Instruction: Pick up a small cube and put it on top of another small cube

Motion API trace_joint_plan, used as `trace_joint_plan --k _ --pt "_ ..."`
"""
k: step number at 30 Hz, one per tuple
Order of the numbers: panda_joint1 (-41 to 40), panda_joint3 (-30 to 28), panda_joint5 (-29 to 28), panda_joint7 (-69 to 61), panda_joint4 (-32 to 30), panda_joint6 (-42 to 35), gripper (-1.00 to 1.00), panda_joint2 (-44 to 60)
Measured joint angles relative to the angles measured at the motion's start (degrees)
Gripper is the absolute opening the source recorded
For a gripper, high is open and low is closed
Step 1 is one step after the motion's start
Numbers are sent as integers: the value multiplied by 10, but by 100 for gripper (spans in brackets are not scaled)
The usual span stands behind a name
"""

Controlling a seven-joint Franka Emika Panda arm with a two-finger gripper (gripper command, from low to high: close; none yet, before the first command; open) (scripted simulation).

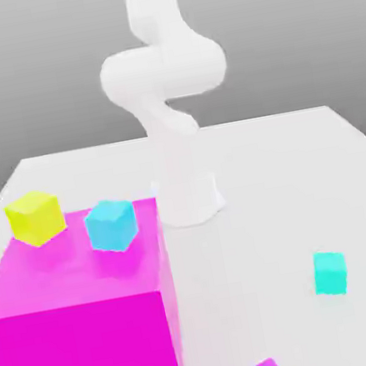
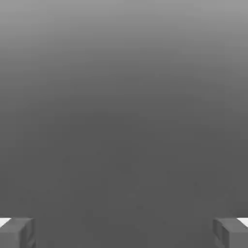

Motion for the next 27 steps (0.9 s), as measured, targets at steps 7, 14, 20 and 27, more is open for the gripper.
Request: trace_joint_plan --k 7,14,20,27 --pt "101 4 15 -133 -78 91 0 151" --pt "178 31 26 -258 -153 179 0 296" --pt "234 64 -5 -337 -218 254 0 421" --pt "267 31 -62 -319 -212 366 0 566"
